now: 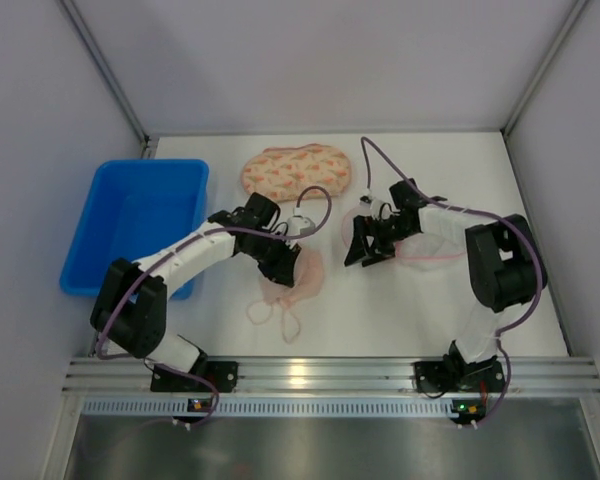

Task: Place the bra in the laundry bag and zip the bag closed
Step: Adjust the bra at the center of the board, then pick up the bra from the center of the board.

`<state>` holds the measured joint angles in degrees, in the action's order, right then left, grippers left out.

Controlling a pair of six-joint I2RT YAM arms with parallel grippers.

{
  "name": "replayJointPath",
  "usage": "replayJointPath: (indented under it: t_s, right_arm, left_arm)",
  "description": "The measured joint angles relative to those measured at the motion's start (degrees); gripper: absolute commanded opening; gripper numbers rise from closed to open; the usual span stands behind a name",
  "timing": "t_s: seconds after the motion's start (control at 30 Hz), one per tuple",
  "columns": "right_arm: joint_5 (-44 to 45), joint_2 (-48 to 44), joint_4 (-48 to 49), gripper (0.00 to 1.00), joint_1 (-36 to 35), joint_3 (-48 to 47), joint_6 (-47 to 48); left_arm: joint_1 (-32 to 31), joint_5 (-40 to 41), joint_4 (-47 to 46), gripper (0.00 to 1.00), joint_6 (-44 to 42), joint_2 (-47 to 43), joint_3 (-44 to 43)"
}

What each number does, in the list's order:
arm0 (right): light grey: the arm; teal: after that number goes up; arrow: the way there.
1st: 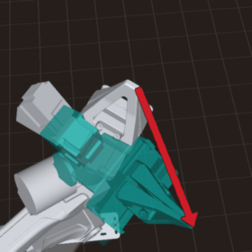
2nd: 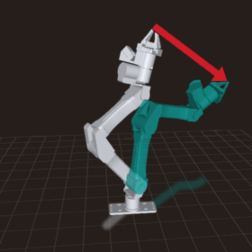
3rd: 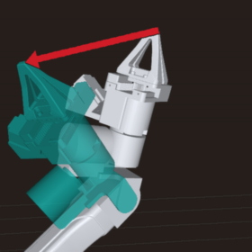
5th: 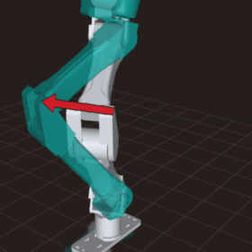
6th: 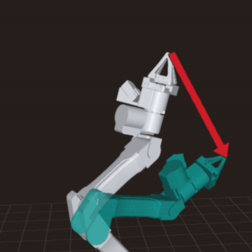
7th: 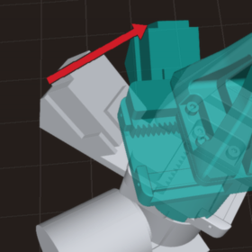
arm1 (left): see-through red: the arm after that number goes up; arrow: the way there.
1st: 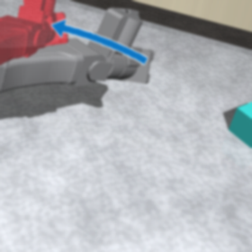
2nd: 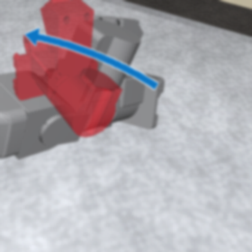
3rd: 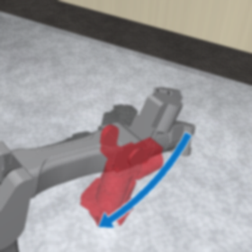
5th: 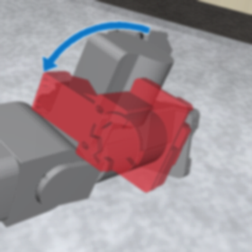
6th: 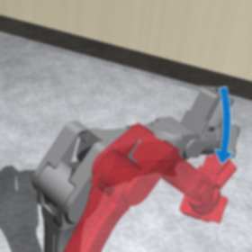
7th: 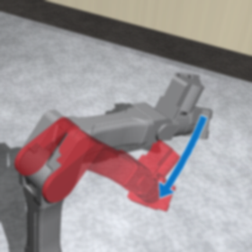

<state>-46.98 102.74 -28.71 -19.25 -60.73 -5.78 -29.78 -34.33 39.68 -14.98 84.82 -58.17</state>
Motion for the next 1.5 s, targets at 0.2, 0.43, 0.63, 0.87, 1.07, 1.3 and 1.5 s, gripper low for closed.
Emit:
replayJointPath:
  t_s: [0.2,0.43,0.63,0.87,1.07,1.3,1.5]
  right_arm:
    - [0.17,-2.97,1.01,0.91,0.63,1.90,-2.27]
    - [2.32,-3.37,2.56,0.92,-2.29,0.57,-7.87]
    - [2.40,3.41,5.92,0.96,-6.01,-7.10,-11.69]
    - [0.26,9.18,10.51,1.00,-8.52,-7.23,-17.99]
    - [-0.02,9.68,13.88,0.99,-12.00,-7.21,-20.96]
    - [-0.72,10.45,15.82,0.99,-14.69,-7.21,-22.67]
    - [-1.55,11.13,17.18,0.99,-16.28,-7.21,-24.06]
  left_arm:
    - [-1.97,3.56,-0.68,0.57,2.89,3.43,-0.35]
    - [2.54,6.97,-2.21,0.46,7.39,-5.22,-1.11]
    - [8.39,8.87,-3.87,0.32,10.40,-6.51,2.25]
    - [13.84,9.73,-3.21,0.13,12.46,1.51,3.61]
    - [13.44,6.36,-3.08,0.06,14.36,5.86,3.61]
    - [12.74,0.22,-2.51,0.04,17.57,12.33,2.84]
    - [12.44,-4.39,-2.80,0.05,19.71,13.49,-0.35]
